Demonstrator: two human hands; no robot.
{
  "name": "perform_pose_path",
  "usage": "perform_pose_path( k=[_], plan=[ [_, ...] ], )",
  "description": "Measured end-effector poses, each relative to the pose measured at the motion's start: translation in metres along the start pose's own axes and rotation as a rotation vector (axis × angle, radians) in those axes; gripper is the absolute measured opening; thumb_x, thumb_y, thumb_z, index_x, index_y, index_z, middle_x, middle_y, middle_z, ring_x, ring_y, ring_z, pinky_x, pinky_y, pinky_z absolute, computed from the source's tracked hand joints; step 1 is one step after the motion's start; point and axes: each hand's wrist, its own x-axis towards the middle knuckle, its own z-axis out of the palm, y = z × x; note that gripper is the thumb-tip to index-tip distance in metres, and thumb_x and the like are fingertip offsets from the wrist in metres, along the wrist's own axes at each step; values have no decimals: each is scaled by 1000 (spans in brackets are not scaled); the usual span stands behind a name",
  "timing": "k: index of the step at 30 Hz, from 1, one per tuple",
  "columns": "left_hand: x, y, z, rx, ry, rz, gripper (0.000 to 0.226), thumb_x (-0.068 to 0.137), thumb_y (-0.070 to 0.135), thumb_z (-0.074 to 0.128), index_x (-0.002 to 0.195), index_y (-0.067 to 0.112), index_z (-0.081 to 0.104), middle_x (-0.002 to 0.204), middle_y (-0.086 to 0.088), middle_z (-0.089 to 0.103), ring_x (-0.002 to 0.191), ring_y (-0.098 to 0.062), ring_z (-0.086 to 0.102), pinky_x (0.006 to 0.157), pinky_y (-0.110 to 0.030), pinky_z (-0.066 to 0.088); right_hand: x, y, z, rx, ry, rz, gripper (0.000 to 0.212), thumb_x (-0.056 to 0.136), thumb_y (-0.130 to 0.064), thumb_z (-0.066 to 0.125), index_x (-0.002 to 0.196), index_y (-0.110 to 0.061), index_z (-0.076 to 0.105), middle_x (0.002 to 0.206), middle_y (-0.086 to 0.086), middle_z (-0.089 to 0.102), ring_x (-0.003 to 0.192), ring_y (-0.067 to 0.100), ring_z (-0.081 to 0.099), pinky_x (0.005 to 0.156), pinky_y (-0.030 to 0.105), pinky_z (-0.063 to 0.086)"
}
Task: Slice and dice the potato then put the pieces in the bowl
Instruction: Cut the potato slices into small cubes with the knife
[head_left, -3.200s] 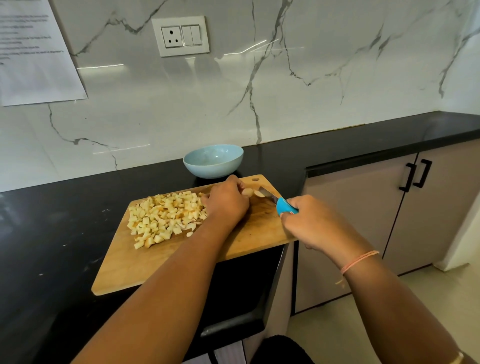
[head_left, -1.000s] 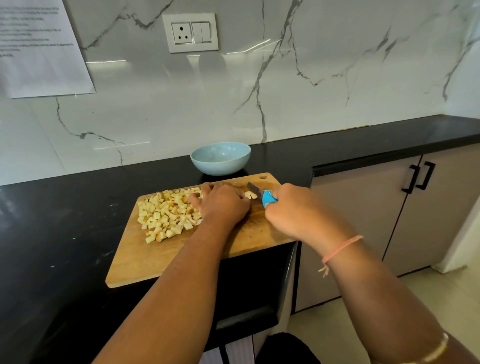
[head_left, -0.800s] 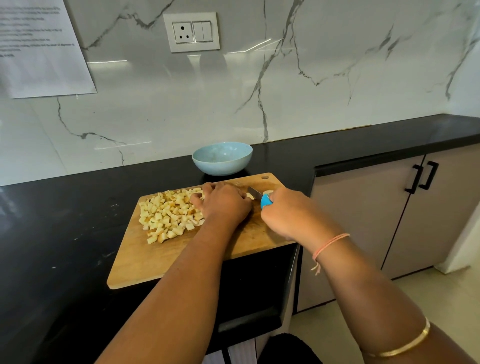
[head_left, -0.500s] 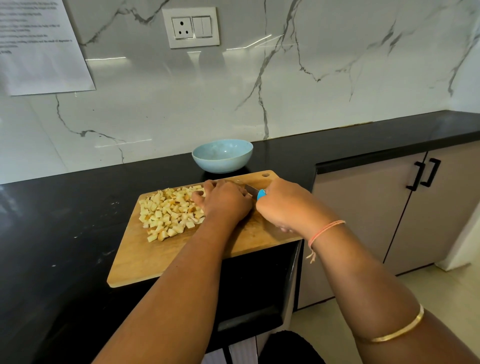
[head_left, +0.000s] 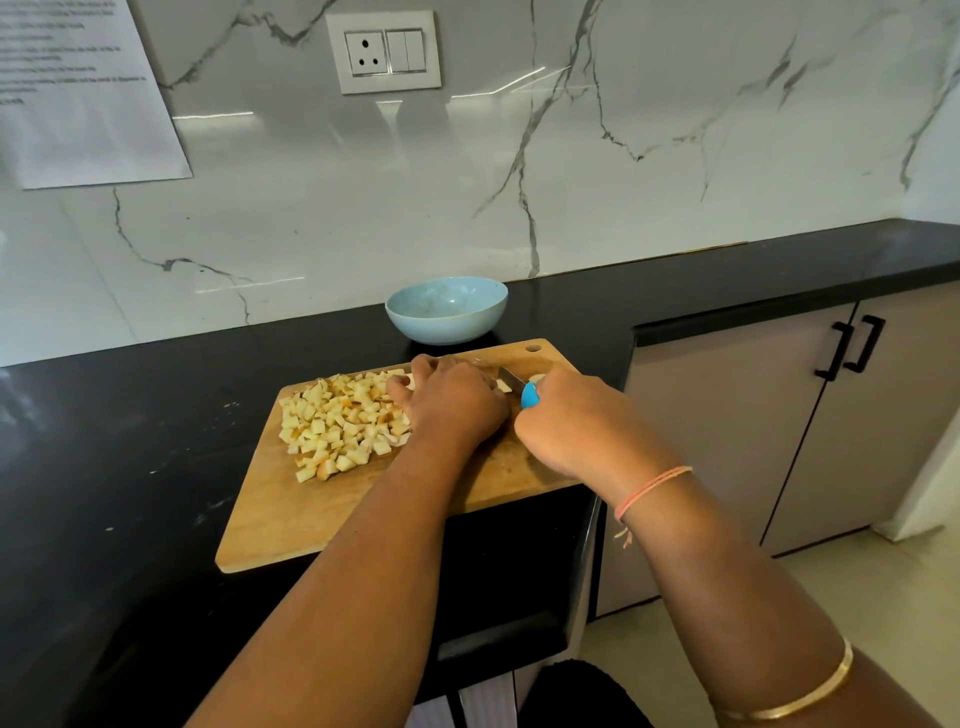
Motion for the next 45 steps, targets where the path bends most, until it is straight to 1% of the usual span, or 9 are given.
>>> perform_pose_path(
  k=[7,14,18,24,29,34,37,41,45],
  plan=[
    [2,-1,1,-31,38,-16,24,92,37,49,103,28,69,128,5,51,132,-22,25,108,-49,19,2,1,6,4,8,-4,24,95,-22,44,114,-16,57,75,-7,43,85,16,54,77,28,50],
    [4,-1,3,-17,42,-16,27,91,36,49,107,26,68,129,4,51,133,-22,24,108,-50,19,1,1,11,13,31,21,32,97,-24,43,127,-19,51,94,-2,50,91,18,54,86,34,52],
    [4,-1,3,-27,37,-15,26,91,36,50,107,27,68,127,5,51,132,-22,25,108,-51,18,0,0,12,27,-3,26,37,98,-25,42,133,-19,48,116,2,57,100,20,54,86,32,48],
    [3,0,1,-16,44,-18,28,93,36,47,111,25,66,129,3,50,133,-23,24,109,-51,17,-2,-6,1,-31,-16,1,24,94,-22,45,114,-17,56,76,-6,45,80,14,51,70,26,46],
    [2,1,1,-17,50,-17,28,92,37,48,107,24,67,126,3,51,132,-24,25,109,-53,15,-16,-10,-21,-55,-93,8,8,91,-19,43,94,-16,50,74,-4,43,84,20,51,78,33,46],
    [2,0,4,-25,57,-3,27,92,33,46,107,25,67,126,3,51,132,-23,26,109,-53,16,-31,4,-28,-19,-122,12,32,90,-17,43,120,-16,54,77,1,50,72,19,54,69,33,48],
    [1,-1,4,-71,73,27,27,93,30,45,109,31,67,126,5,51,130,-22,27,107,-51,15,-25,12,-28,11,-66,29,32,91,-18,45,121,-15,54,79,1,51,72,18,53,66,31,47],
    [7,-4,7,-133,44,139,54,92,20,47,142,38,38,140,8,47,134,-20,25,108,-50,14,-18,18,-24,15,-36,62,34,89,-18,45,121,-13,54,88,4,54,91,24,57,82,38,52],
    [16,-9,13,-187,-10,252,63,92,12,45,147,38,27,134,12,55,133,-18,28,111,-50,17,-14,19,-17,3,-53,60,42,91,-19,44,132,-16,48,97,3,52,98,24,56,88,37,50]
  ],
)
